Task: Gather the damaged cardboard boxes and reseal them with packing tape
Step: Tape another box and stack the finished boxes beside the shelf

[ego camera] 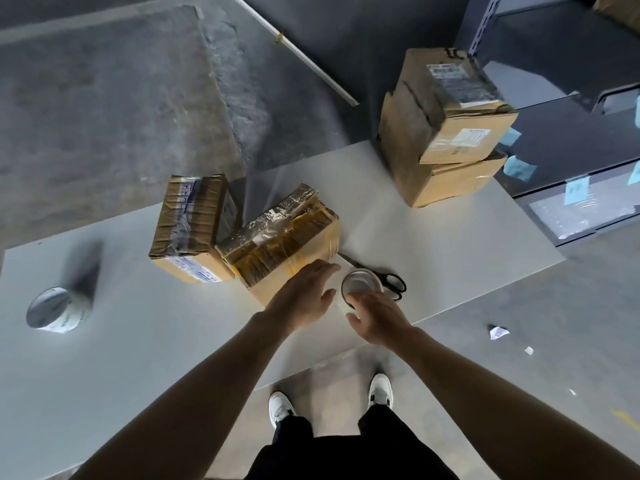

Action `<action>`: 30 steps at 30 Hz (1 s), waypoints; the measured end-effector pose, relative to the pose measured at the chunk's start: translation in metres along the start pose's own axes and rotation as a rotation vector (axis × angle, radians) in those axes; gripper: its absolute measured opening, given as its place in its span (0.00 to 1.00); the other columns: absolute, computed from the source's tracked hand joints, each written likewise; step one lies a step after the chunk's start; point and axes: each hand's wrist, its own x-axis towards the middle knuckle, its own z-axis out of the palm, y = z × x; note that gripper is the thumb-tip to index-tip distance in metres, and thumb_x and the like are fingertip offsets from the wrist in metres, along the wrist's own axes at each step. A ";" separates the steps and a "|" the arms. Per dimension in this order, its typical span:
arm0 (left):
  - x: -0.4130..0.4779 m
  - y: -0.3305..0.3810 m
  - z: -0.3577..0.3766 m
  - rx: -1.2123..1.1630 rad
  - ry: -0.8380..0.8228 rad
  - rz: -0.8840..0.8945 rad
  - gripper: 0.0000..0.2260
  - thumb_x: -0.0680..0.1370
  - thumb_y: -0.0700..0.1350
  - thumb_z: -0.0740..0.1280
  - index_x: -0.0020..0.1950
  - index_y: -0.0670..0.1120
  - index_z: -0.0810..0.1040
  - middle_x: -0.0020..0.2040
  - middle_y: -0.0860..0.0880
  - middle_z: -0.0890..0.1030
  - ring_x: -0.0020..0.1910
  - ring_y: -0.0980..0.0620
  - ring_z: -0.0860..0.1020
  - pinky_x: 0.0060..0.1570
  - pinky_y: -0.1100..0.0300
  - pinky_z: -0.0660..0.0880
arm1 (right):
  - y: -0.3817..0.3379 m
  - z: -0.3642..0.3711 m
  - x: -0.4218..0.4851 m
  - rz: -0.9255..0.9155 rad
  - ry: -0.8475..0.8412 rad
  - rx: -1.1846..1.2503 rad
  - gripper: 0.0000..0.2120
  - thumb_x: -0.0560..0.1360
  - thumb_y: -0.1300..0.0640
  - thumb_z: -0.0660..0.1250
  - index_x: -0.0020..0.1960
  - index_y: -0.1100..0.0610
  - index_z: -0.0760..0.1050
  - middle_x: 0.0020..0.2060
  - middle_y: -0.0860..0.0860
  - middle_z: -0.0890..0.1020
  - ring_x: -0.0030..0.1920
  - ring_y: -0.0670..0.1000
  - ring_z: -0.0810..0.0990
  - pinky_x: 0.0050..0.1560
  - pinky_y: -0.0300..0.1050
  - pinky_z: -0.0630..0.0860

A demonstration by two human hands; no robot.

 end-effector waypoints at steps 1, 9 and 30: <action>0.001 0.001 -0.001 -0.012 -0.019 -0.020 0.23 0.82 0.44 0.64 0.77 0.48 0.65 0.75 0.50 0.67 0.73 0.51 0.67 0.70 0.59 0.66 | -0.001 -0.001 -0.002 0.027 0.021 0.060 0.07 0.77 0.56 0.65 0.46 0.60 0.74 0.42 0.57 0.81 0.46 0.62 0.79 0.39 0.48 0.66; 0.011 0.008 -0.008 -0.122 -0.045 -0.059 0.24 0.76 0.46 0.73 0.71 0.48 0.71 0.63 0.51 0.76 0.61 0.53 0.75 0.59 0.65 0.71 | -0.009 -0.029 -0.012 0.200 0.137 0.454 0.15 0.76 0.53 0.70 0.39 0.59 0.66 0.29 0.49 0.71 0.31 0.50 0.69 0.32 0.44 0.66; 0.028 0.021 -0.091 -0.218 0.409 -0.008 0.05 0.79 0.40 0.68 0.44 0.47 0.76 0.44 0.50 0.81 0.45 0.50 0.81 0.47 0.52 0.79 | -0.050 -0.103 0.018 -0.112 0.281 0.677 0.20 0.76 0.43 0.64 0.61 0.55 0.72 0.49 0.53 0.84 0.47 0.54 0.85 0.46 0.60 0.81</action>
